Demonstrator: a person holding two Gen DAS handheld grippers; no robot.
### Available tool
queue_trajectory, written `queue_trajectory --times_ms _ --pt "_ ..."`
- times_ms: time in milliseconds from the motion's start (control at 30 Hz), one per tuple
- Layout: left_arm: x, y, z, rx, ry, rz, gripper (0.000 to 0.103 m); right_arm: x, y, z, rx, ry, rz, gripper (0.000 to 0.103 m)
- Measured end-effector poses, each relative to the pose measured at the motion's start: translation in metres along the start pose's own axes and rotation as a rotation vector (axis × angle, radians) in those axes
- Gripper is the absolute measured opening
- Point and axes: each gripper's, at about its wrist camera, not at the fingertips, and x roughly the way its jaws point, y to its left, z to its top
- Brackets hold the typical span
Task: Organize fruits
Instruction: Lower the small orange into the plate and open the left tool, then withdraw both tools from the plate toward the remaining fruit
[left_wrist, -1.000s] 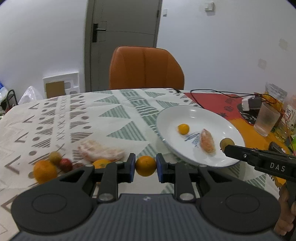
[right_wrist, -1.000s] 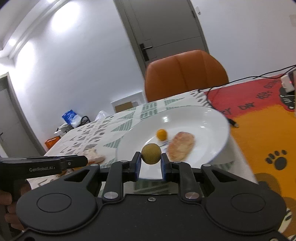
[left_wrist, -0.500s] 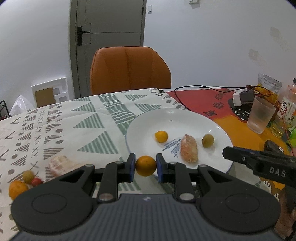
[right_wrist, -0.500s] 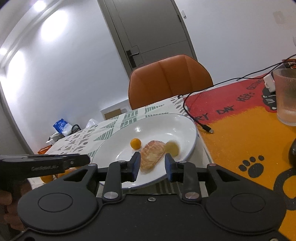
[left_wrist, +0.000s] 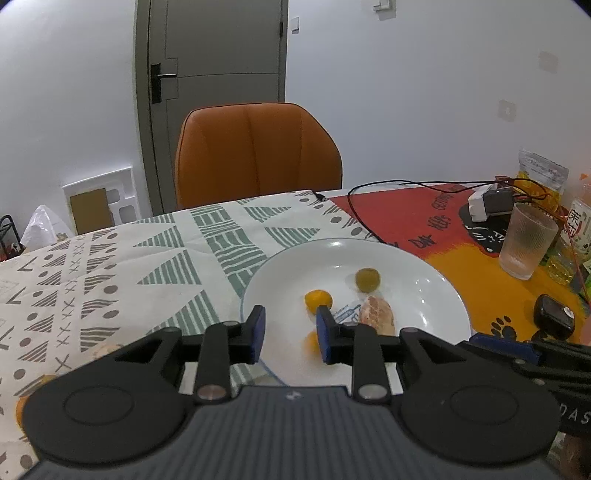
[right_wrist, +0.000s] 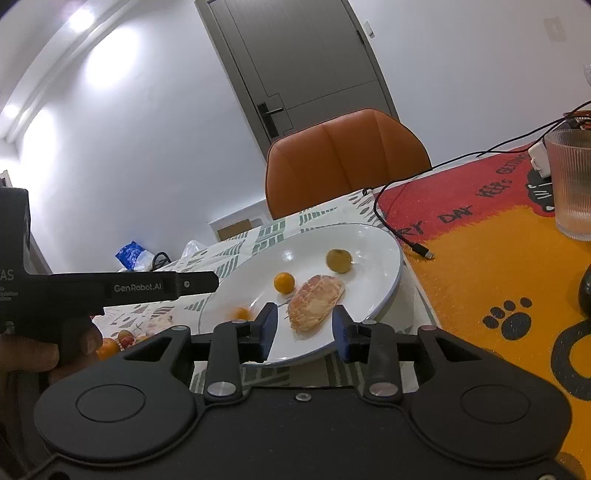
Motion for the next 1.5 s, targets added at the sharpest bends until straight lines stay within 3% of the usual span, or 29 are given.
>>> queue_trajectory --times_ms 167,400,667,833,1033,1500 --pt "-0.011 0.008 -0.005 -0.009 0.011 0.017 0.038 -0.001 0.003 0.000 0.008 0.004 0.005 0.036" --pt "-0.033 0.026 -0.007 -0.042 -0.008 0.045 0.053 -0.004 0.016 0.002 0.001 -0.007 0.006 0.047" --pt "-0.058 0.053 -0.009 -0.101 -0.048 0.080 0.077 -0.007 0.036 0.007 -0.026 -0.013 -0.002 0.058" --pt "-0.075 0.070 -0.012 -0.130 -0.074 0.098 0.081 -0.012 0.050 0.010 -0.045 -0.025 -0.007 0.079" --pt "-0.093 0.089 -0.019 -0.156 -0.095 0.111 0.087 -0.011 0.071 0.010 -0.069 -0.019 -0.001 0.092" --pt "-0.121 0.144 -0.041 -0.253 -0.108 0.182 0.088 0.009 0.114 0.003 -0.125 0.022 0.052 0.096"
